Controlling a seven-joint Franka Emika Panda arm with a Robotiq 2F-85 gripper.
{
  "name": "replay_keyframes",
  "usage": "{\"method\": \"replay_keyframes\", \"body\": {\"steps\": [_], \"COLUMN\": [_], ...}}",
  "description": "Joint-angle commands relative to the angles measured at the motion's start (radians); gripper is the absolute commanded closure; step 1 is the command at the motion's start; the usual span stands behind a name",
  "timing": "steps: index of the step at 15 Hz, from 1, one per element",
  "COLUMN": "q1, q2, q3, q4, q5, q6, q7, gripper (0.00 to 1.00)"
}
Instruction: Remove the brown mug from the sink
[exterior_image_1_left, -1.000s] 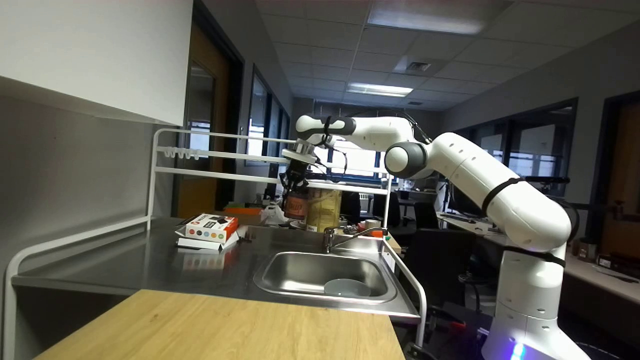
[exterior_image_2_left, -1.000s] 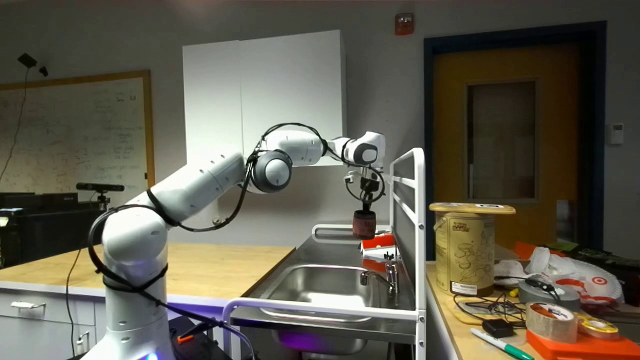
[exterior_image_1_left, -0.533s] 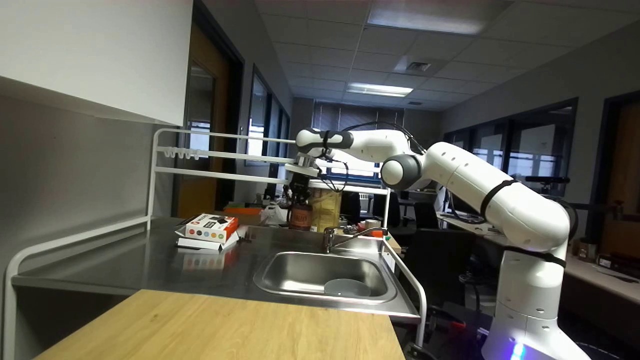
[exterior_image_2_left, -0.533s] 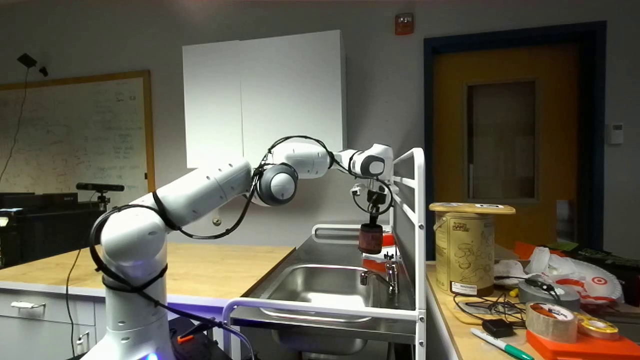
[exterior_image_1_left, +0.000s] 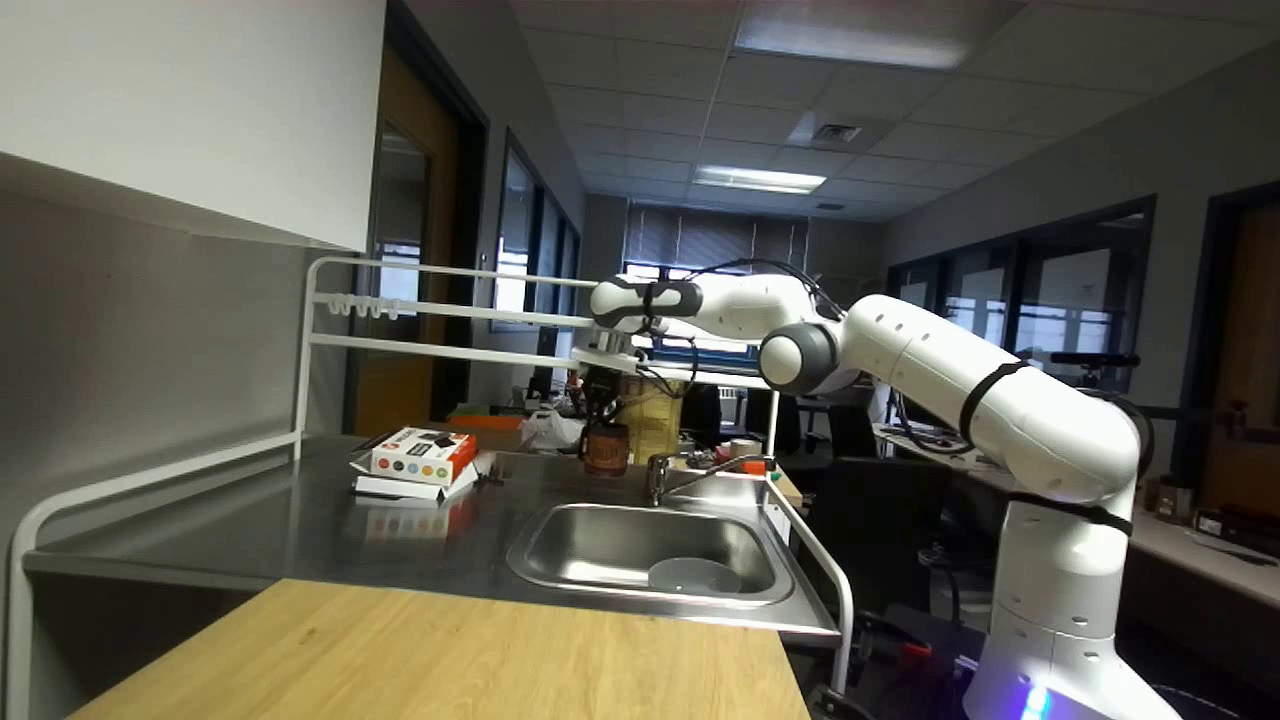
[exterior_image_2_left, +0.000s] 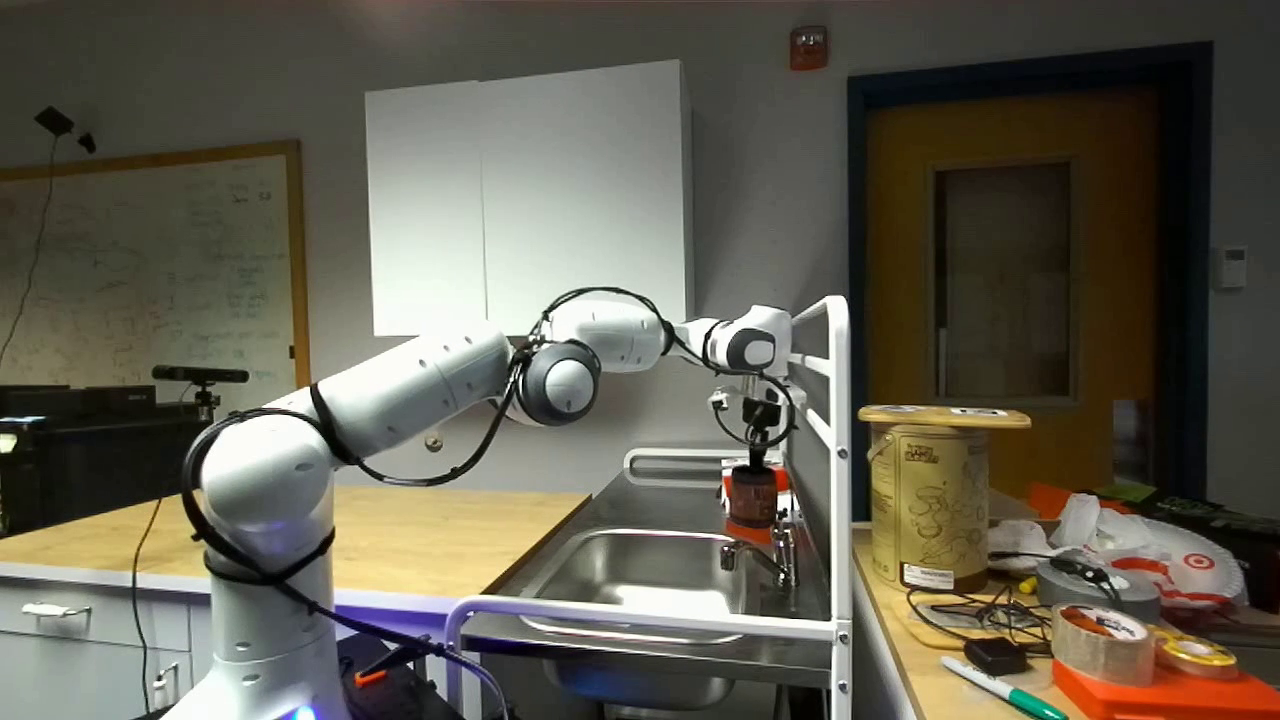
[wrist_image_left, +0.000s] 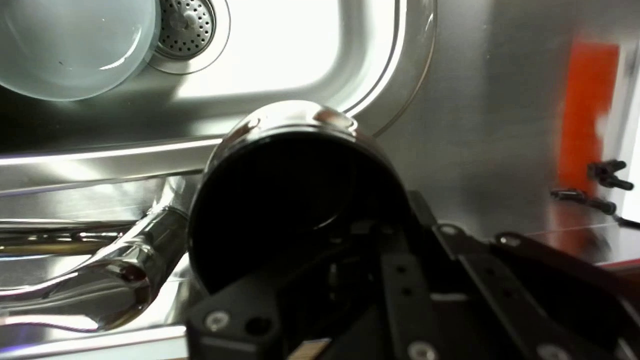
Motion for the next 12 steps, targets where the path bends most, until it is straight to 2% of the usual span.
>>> {"method": "replay_keyframes", "body": {"steps": [1,12], "q1": [-0.004,-0.008], "q2": [0.029,0.057], "q3": [-0.009,-0.009], "q4": [0.064,0.062], "q5": [-0.016,-0.03], "q6": [0.008,0.051], "q7": [-0.014,-0.019], "gripper": [0.95,0.95]}}
